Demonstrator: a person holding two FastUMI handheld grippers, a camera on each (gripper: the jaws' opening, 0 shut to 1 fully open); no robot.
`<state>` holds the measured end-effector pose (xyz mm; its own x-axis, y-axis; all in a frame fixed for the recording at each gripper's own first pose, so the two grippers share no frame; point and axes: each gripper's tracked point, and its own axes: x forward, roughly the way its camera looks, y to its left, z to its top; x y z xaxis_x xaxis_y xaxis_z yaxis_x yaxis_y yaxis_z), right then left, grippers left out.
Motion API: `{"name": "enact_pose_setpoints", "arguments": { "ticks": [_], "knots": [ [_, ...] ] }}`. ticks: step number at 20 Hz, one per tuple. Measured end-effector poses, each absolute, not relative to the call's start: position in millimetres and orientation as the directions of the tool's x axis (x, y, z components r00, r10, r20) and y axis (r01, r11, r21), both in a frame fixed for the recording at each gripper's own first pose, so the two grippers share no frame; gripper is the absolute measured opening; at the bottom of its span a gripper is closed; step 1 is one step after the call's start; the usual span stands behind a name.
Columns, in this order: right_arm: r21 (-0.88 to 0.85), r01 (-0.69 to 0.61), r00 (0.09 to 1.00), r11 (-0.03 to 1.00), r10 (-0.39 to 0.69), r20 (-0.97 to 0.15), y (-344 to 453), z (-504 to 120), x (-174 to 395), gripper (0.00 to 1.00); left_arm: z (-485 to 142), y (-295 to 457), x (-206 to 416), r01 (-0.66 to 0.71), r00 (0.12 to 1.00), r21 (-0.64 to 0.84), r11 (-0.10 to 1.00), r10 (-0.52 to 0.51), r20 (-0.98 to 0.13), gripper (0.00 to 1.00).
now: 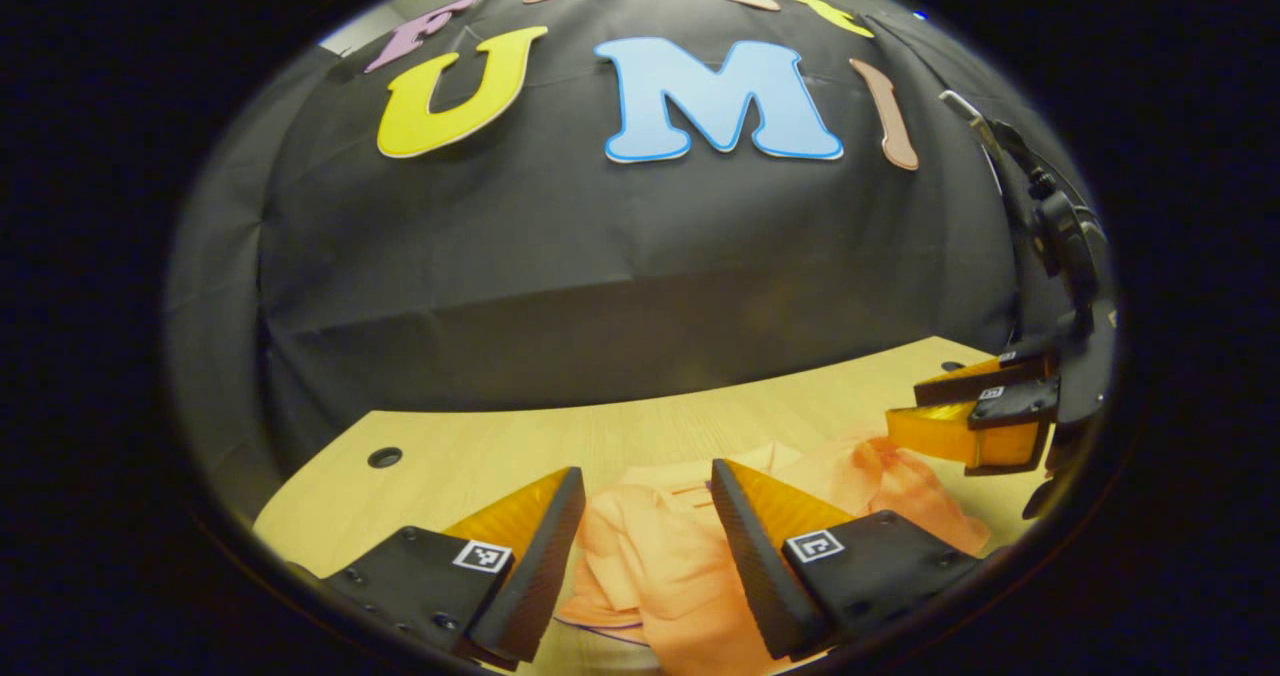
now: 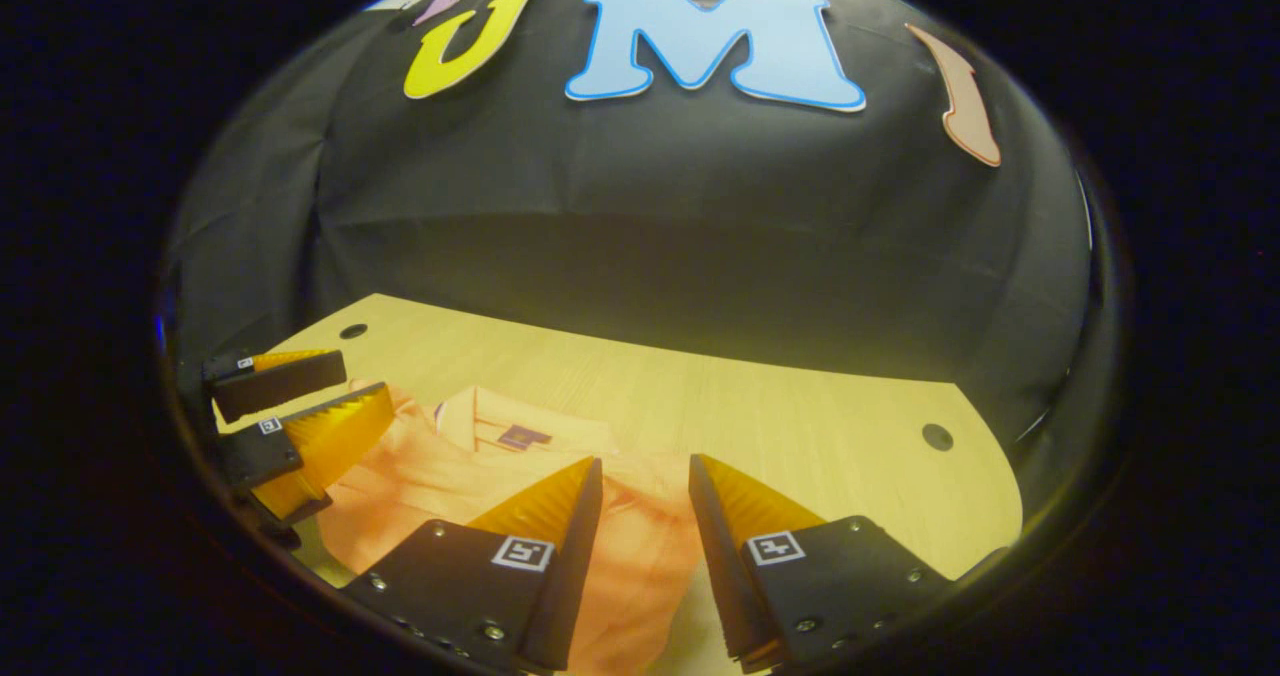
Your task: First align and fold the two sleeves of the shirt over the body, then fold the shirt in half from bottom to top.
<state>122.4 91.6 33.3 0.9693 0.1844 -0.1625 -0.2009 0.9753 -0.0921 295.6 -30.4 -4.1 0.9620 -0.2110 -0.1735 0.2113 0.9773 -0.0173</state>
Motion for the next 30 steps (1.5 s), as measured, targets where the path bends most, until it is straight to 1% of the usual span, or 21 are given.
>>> {"name": "enact_pose_setpoints", "arguments": {
  "ticks": [5,6,8,9,10,11,12,13,15,17,21,22,25,26,27,28,29,30],
  "knots": [
    [-0.089,-0.197,0.974,0.976,0.185,-0.128,87.2,35.3,85.0,0.55,3.7,-41.6,258.9,0.225,0.957,-0.065,0.972,-0.233,-0.174,0.85],
    [-0.089,-0.200,0.975,0.976,0.189,-0.119,86.9,36.2,75.6,0.55,3.1,-44.2,249.0,0.228,0.957,-0.065,0.972,-0.236,-0.171,0.91],
    [-0.100,-0.194,0.978,0.976,0.185,-0.095,83.2,36.2,55.0,0.55,3.0,-49.6,227.3,0.233,0.958,-0.051,0.971,-0.238,-0.162,0.90],
    [-0.102,-0.194,0.979,0.976,0.186,-0.084,82.4,35.7,43.5,0.55,1.4,-54.6,215.2,0.241,0.956,-0.053,0.969,-0.246,-0.162,0.86],
    [-0.100,-0.196,0.979,0.976,0.189,-0.072,82.0,33.6,33.1,0.55,-0.7,-60.9,204.0,0.247,0.954,-0.059,0.967,-0.253,-0.162,0.91],
    [-0.098,-0.200,0.979,0.975,0.194,-0.065,81.3,31.1,21.9,0.55,-1.7,-67.7,191.6,0.255,0.951,-0.068,0.964,-0.263,-0.161,0.87],
    [-0.100,-0.201,0.979,0.974,0.196,-0.059,80.1,27.6,11.2,0.55,-3.2,-74.6,180.2,0.263,0.949,-0.074,0.962,-0.272,-0.159,0.86],
    [-0.107,-0.199,0.980,0.974,0.195,-0.051,78.0,25.1,1.0,0.55,-4.6,-80.5,168.6,0.267,0.948,-0.073,0.961,-0.275,-0.158,0.91],
    [-0.105,-0.197,0.980,0.975,0.195,-0.030,74.2,18.4,-19.8,0.55,-7.2,-91.3,146.8,0.278,0.945,-0.068,0.958,-0.285,-0.157,0.91],
    [-0.079,-0.210,0.978,0.975,0.209,-0.021,74.0,9.2,-38.2,0.55,-10.8,-102.1,123.0,0.287,0.942,-0.081,0.954,-0.297,-0.158,0.82],
    [-0.041,-0.213,0.977,0.976,0.213,0.001,65.2,-9.7,-66.1,0.55,-13.3,-111.8,77.5,0.276,0.949,-0.050,0.960,-0.280,-0.143,0.82],
    [-0.031,-0.213,0.977,0.977,0.213,0.005,63.0,-15.8,-73.2,0.55,-17.2,-114.5,66.9,0.274,0.950,-0.049,0.960,-0.278,-0.140,0.90],
    [-0.003,-0.219,0.976,0.976,0.219,0.011,59.4,-35.1,-90.7,0.56,-30.4,-121.4,41.2,0.268,0.952,-0.044,0.963,-0.271,-0.142,0.82],
    [0.007,-0.218,0.976,0.976,0.218,0.012,57.4,-40.1,-95.2,0.55,-34.1,-122.8,34.1,0.264,0.953,-0.036,0.964,-0.266,-0.143,0.86],
    [0.015,-0.220,0.975,0.975,0.220,0.019,55.8,-42.5,-98.1,0.55,-37.0,-124.3,28.2,0.262,0.955,-0.027,0.965,-0.263,-0.141,0.83],
    [0.022,-0.216,0.976,0.976,0.215,0.025,54.4,-45.4,-101.4,0.55,-39.8,-125.6,23.0,0.260,0.956,-0.024,0.965,-0.260,-0.138,0.90],
    [0.029,-0.213,0.977,0.977,0.212,0.034,51.6,-46.9,-104.4,0.55,-41.7,-126.8,19.3,0.258,0.957,-0.025,0.966,-0.259,-0.132,0.91],
    [0.034,-0.213,0.976,0.977,0.211,0.044,51.2,-48.2,-106.7,0.55,-43.4,-128.2,16.1,0.256,0.958,-0.029,0.966,-0.258,-0.128,0.87]
  ]
}}
